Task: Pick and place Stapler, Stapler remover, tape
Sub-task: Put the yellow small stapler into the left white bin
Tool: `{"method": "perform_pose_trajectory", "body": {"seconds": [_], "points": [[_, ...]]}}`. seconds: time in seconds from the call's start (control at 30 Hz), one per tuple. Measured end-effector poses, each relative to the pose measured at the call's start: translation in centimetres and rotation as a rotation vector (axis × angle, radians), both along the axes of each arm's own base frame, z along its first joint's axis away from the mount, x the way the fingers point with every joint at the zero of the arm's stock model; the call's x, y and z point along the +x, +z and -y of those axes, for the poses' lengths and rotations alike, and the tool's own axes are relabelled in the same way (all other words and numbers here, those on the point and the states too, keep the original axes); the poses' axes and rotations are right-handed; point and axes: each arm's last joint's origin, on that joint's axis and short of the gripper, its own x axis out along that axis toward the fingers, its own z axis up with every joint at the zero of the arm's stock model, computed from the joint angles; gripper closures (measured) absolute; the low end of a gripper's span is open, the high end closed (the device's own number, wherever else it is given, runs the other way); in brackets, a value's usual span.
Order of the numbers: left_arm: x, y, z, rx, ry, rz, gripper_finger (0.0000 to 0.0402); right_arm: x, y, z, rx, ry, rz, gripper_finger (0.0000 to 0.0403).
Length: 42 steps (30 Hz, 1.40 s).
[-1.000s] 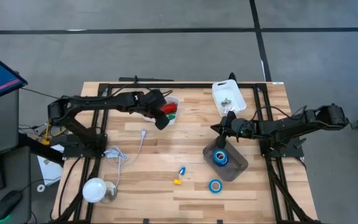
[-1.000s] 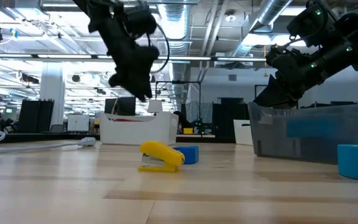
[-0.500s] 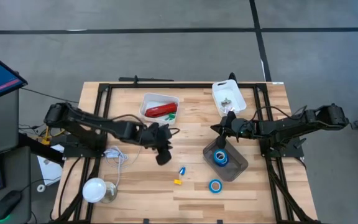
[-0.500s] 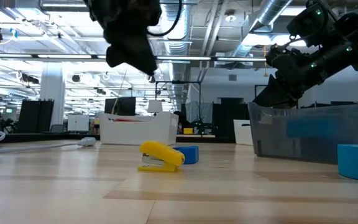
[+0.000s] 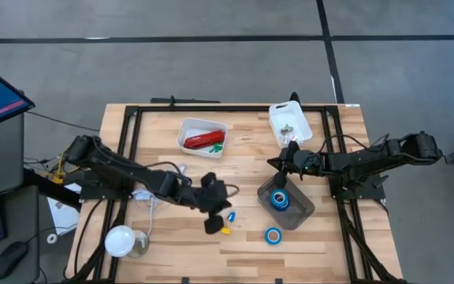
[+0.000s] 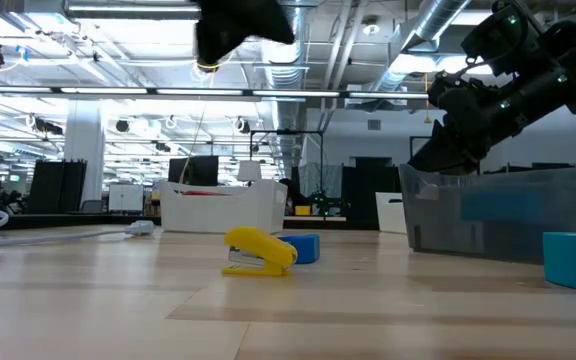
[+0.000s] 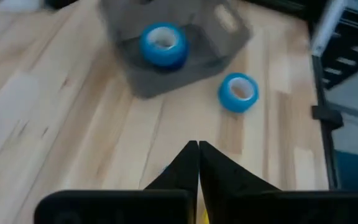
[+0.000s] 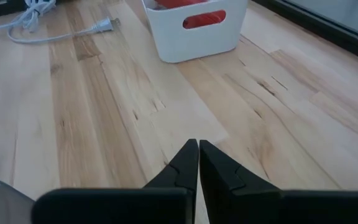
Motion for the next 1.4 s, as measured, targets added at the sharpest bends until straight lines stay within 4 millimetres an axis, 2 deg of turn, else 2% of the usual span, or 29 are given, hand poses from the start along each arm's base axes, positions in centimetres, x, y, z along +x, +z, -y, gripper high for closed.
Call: {"method": "perform_pose_trajectory", "body": {"seconds": [0.17, 0.4, 0.5, 0.8, 0.87, 1.07, 1.27, 1.4], "points": [[1.2, -1.8, 1.4, 0.133, -0.141, -0.050, 0.0399, 0.0, -0.1, -0.1, 0.000, 0.004, -0.010, 0.0395], [1.4, -3.6, 3.3, 0.256, -0.300, -0.114, 0.0399, -0.1, -0.2, -0.2, 0.001, 0.011, -0.029, 0.0395], [1.6, -2.9, 3.8, 0.264, -0.312, -0.123, 0.0399, -0.1, -0.2, -0.1, 0.001, 0.006, -0.029, 0.0395], [2.8, 1.6, 4.0, 0.284, -0.292, -0.160, 0.0399, -0.1, -0.2, 0.1, 0.002, -0.007, -0.027, 0.0395], [2.6, 1.9, 3.9, 0.299, -0.294, -0.201, 0.0399, -0.1, -0.2, 0.1, 0.001, -0.006, -0.023, 0.0395], [2.7, -0.1, 3.9, 0.331, -0.305, -0.316, 0.0399, -0.1, -0.2, 0.1, 0.001, -0.006, -0.024, 0.0395], [3.7, -3.8, 4.4, 0.317, -0.404, -0.441, 0.0399, -0.1, -0.1, 0.1, 0.001, -0.006, -0.018, 0.0395], [4.1, -4.4, 4.4, 0.299, -0.413, -0.447, 0.0397, -0.1, -0.2, 0.1, 0.001, -0.006, -0.021, 0.0395]]}}
